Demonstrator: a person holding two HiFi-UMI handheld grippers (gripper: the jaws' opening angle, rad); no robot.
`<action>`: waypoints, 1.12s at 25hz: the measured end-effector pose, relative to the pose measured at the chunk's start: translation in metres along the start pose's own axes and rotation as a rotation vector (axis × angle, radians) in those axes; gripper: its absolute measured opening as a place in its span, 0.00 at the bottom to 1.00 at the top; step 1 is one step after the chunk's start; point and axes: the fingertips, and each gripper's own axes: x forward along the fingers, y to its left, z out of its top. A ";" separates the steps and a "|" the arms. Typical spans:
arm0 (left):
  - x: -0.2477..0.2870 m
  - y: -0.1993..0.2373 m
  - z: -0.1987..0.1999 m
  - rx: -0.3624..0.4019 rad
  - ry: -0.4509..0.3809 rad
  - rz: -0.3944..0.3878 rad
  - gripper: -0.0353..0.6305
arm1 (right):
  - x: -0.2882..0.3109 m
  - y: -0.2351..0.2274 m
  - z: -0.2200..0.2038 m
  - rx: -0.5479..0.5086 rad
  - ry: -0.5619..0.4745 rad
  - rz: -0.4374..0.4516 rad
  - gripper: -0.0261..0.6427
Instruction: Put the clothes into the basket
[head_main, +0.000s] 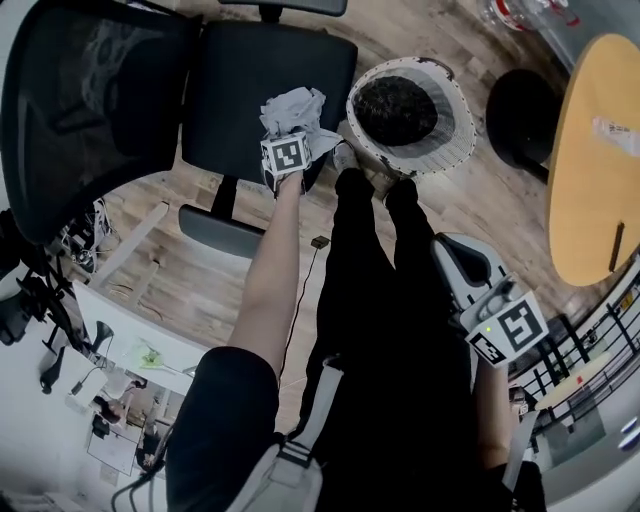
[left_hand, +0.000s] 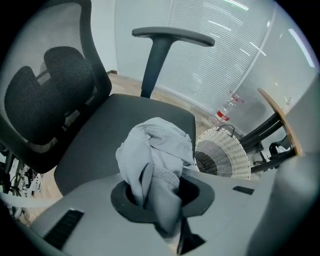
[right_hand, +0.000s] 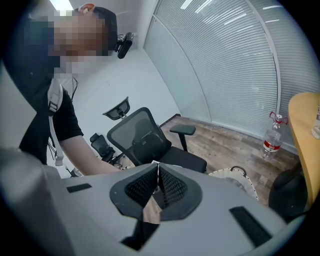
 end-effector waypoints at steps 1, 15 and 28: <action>-0.005 0.000 -0.001 0.007 0.005 0.008 0.19 | -0.001 0.001 0.002 -0.006 -0.010 -0.002 0.06; -0.082 -0.032 0.000 0.068 -0.039 -0.037 0.18 | -0.025 0.006 0.029 -0.074 -0.125 -0.019 0.06; -0.156 -0.077 0.009 0.110 -0.124 -0.145 0.19 | -0.056 -0.001 0.033 -0.086 -0.249 -0.107 0.06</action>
